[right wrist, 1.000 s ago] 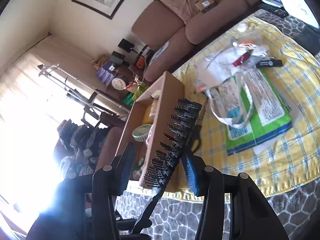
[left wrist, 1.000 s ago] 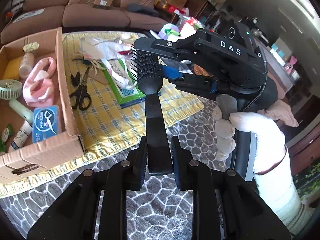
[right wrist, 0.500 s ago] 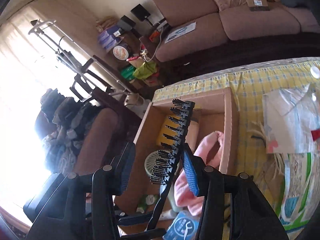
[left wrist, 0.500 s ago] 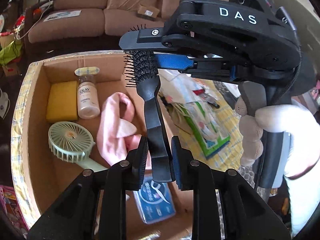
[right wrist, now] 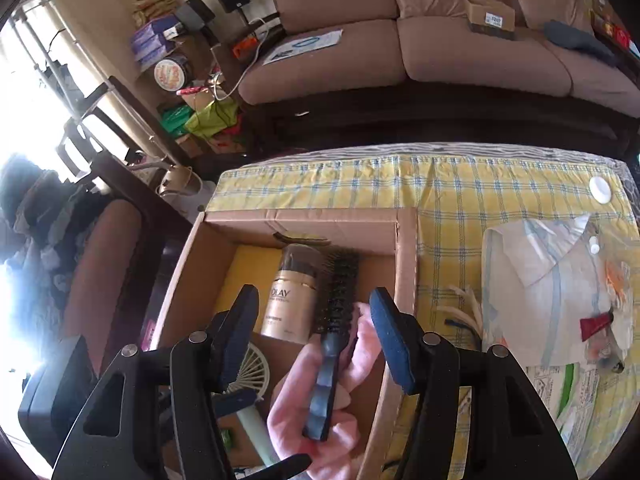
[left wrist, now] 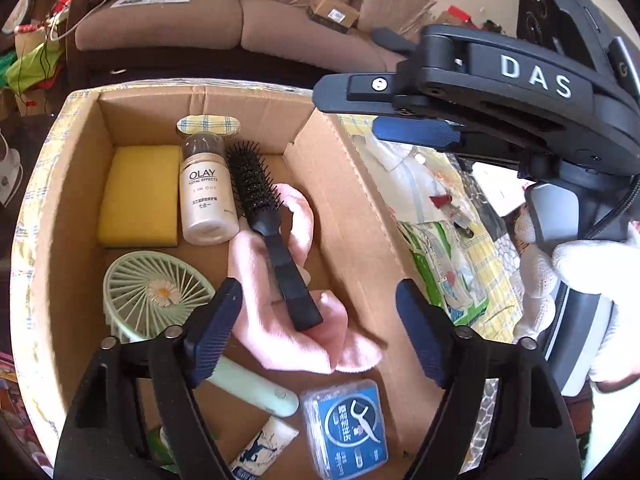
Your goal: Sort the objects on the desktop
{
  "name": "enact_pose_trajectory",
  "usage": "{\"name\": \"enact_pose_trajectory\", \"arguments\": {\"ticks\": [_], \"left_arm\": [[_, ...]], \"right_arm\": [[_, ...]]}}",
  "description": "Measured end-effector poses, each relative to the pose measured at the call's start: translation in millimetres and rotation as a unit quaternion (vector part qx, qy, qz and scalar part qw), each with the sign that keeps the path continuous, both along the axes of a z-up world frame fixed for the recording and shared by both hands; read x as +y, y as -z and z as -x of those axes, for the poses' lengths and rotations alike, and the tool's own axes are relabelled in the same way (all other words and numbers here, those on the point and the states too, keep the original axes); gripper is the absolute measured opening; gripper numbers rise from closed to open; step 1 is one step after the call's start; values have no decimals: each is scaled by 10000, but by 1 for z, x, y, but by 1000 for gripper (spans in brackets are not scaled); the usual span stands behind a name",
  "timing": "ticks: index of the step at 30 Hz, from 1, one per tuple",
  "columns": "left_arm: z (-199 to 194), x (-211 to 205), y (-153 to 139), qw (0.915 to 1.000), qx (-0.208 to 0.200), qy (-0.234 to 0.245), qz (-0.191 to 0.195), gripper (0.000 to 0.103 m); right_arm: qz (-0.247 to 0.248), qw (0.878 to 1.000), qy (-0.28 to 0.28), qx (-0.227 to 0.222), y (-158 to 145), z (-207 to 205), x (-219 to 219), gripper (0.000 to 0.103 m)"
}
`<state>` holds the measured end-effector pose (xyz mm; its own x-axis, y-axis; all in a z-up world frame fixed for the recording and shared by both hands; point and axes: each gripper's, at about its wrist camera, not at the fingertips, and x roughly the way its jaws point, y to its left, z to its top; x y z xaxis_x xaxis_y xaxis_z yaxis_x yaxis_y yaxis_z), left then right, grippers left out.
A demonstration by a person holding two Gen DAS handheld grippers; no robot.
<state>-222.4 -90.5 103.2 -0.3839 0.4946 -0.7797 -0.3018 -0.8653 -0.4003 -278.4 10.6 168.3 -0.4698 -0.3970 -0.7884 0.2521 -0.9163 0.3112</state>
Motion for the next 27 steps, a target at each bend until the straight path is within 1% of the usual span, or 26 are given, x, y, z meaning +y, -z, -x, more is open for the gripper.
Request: {"name": "enact_pose_trajectory", "arguments": {"ticks": [1,2,4,7,10,16,19,21,23,25,27], "left_arm": [[-8,-2,-4,9999,78,-10,118,89],[-16,-4,-7,9995,171,-47,259,91],[-31,-7,-13,9987,279,-118,418,94],[-53,-14,-22,9977,330,-234,541,97],[-71,-20,-30,9962,403,-299,716,99],[-111,-21,-51,9910,648,-315,1131,99],[-130,-21,-59,9903,731,-317,1140,101],[-142,-19,-64,9901,782,-318,1123,103],[-151,-15,-67,9899,816,-308,1113,103],[-160,-10,-70,9902,819,-295,1095,103],[-169,-4,-71,9902,815,-278,1096,103]], "right_arm": [[-2,10000,-37,58,-4,-8,2,70],[-11,9999,-76,102,-8,-17,4,76],[-90,9997,-111,188,-12,-35,4,80],[-223,9995,-104,201,-12,-60,5,81],[-225,9995,-105,216,-14,-85,9,83],[-340,9989,-68,306,-20,-134,16,85],[-368,9987,-36,341,-23,-156,24,86],[-409,9984,-3,391,-24,-170,31,88],[-419,9982,41,419,-25,-184,39,94],[-414,9982,103,414,-24,-198,49,97],[-426,9981,154,420,-24,-210,58,98]]}}
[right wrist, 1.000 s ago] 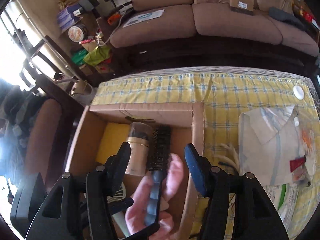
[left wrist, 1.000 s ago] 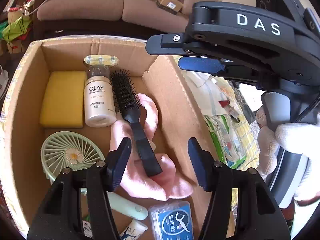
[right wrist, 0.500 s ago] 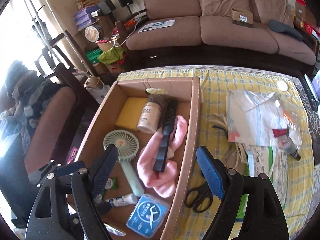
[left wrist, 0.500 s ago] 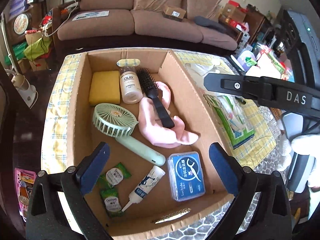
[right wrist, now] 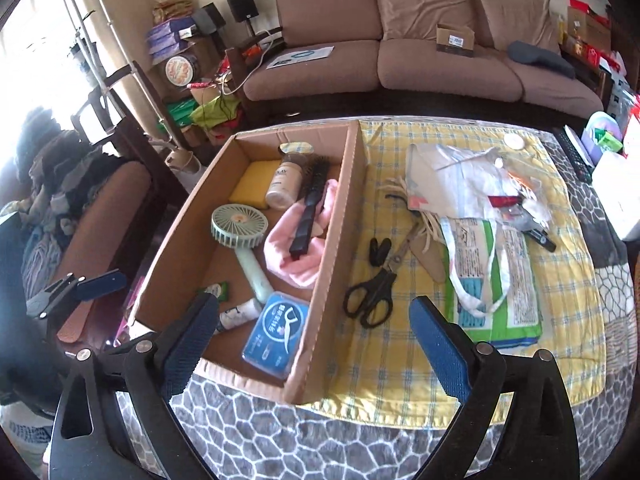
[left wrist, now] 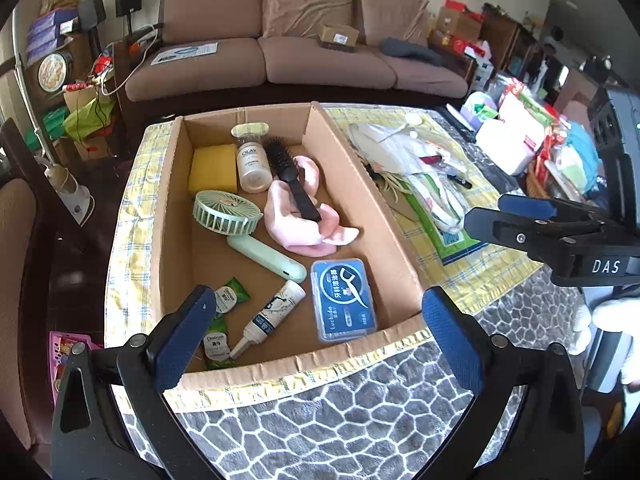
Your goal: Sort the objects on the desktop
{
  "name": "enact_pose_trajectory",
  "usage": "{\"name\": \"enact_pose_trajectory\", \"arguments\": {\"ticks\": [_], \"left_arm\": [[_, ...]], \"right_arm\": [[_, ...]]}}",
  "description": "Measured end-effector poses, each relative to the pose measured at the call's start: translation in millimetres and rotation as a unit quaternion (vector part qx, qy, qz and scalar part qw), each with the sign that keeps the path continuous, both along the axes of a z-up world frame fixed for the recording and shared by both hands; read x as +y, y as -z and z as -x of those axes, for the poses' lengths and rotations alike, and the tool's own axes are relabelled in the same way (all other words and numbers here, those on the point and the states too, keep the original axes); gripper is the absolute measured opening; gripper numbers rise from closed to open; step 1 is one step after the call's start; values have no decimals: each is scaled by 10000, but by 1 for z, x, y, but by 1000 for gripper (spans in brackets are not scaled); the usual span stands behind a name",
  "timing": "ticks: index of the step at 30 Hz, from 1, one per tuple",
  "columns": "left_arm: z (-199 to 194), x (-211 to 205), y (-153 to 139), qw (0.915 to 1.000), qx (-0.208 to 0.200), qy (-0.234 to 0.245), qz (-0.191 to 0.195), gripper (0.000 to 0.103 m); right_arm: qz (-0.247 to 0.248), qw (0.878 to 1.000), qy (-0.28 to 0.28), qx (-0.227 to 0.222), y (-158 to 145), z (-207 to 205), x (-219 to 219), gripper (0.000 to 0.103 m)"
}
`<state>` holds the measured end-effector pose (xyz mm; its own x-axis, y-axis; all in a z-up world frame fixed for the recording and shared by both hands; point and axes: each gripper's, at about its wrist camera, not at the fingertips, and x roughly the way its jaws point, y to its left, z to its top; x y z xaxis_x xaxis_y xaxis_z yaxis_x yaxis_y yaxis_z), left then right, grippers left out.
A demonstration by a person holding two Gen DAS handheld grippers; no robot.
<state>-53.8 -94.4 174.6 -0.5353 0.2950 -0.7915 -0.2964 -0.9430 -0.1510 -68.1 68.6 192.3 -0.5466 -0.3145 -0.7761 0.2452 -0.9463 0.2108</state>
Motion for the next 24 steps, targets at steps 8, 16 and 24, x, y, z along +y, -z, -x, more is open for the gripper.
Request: {"name": "enact_pose_trajectory", "arguments": {"ticks": [8,16,24], "left_arm": [[-54,29,9,9995,301,-9,39,103],[-105,64,61,9975,561,-280,331,103],[-83,72,128,9914,8,-1291,215,103]], "right_arm": [[-166,9993,181,290,10,-51,51,103],[-598,9955,723,133,76,-89,110,103],[-955,9883,1191,29,130,-95,132,103]]}}
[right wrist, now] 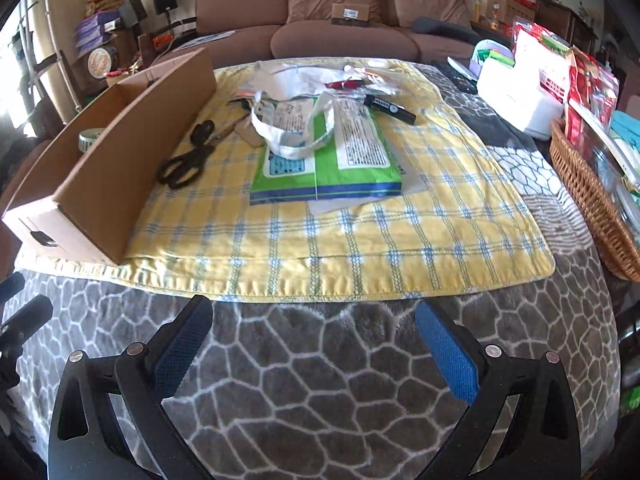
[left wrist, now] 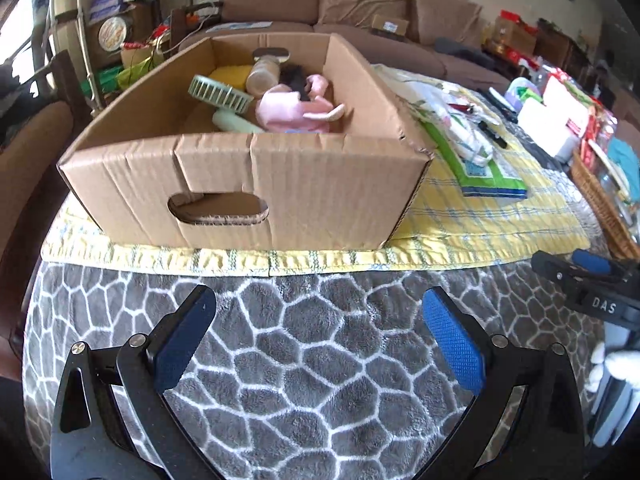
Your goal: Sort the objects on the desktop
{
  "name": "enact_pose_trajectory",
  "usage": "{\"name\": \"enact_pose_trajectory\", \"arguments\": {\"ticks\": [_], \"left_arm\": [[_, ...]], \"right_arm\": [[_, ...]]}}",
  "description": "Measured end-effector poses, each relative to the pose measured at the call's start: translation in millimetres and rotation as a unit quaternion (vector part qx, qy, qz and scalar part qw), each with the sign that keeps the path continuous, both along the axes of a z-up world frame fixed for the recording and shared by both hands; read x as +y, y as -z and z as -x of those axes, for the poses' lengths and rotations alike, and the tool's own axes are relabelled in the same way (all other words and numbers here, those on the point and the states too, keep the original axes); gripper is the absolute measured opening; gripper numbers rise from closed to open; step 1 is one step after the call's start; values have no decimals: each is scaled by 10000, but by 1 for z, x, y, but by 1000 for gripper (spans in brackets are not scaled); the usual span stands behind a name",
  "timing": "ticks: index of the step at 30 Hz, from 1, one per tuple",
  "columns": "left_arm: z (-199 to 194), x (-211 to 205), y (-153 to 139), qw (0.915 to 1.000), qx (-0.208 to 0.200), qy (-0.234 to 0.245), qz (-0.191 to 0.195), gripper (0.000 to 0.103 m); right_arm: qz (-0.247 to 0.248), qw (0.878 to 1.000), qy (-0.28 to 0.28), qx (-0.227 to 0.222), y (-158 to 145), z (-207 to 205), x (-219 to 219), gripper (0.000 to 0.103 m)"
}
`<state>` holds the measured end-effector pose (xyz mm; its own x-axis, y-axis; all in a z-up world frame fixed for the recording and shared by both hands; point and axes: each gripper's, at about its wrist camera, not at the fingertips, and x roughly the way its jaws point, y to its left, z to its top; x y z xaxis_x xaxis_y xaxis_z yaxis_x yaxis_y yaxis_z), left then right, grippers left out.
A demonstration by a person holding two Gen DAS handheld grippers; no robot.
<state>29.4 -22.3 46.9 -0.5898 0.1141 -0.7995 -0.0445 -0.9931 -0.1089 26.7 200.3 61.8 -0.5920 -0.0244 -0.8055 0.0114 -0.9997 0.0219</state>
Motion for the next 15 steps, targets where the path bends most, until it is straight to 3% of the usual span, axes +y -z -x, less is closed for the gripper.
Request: {"name": "enact_pose_trajectory", "arguments": {"ticks": [5,15], "left_arm": [[12,9,23,9998,-178,-8,99,103],[26,16,37,9993,-255,33,253,103]], "right_arm": [[-55,9998,1,-169,25,7,3,103],[-3,9998,192,-55,36,7,6,103]]}}
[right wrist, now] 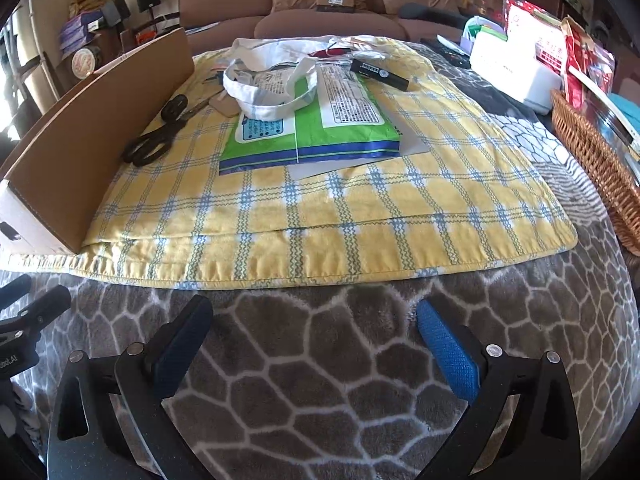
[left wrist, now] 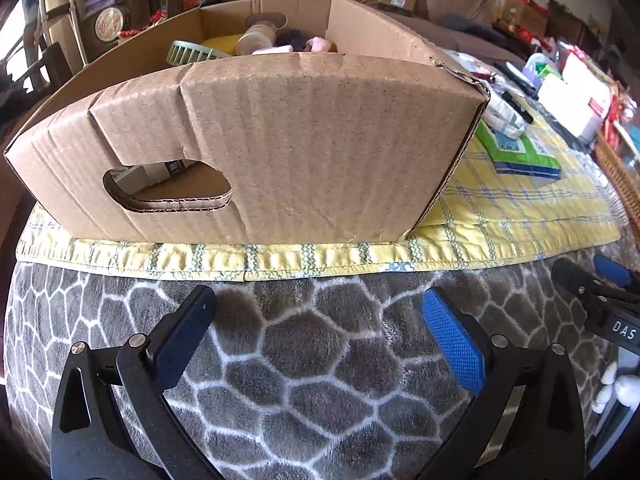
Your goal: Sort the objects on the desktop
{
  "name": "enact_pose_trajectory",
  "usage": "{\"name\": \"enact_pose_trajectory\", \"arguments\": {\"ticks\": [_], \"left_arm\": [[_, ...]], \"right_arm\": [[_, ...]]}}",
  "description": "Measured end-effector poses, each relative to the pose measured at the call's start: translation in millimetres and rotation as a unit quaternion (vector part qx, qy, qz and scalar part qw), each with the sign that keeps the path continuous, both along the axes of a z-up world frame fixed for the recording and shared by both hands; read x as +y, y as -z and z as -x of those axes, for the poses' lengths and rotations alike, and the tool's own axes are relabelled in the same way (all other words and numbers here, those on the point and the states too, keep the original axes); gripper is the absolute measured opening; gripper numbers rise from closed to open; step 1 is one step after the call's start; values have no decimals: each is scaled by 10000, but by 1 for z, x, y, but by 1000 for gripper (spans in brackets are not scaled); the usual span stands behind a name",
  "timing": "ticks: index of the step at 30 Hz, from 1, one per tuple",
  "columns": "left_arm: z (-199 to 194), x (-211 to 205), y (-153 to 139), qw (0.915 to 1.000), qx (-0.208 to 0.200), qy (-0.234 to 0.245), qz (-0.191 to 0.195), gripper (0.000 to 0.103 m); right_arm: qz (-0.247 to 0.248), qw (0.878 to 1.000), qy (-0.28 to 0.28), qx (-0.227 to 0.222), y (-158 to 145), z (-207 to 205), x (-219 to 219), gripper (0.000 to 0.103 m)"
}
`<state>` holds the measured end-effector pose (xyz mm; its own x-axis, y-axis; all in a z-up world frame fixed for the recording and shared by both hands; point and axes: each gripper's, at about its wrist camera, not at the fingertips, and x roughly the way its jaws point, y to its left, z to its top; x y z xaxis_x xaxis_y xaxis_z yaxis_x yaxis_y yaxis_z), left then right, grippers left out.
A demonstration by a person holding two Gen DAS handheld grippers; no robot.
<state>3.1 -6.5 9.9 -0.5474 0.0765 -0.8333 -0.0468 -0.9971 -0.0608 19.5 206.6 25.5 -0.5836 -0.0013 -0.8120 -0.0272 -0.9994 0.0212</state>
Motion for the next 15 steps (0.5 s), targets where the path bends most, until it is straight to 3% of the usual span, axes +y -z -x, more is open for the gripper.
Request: {"name": "enact_pose_trajectory", "arguments": {"ticks": [15], "left_arm": [[3,4,2,9998,-14,-51,188,103]], "right_arm": [[14,10000,11,69,2,-2,-1,103]]}}
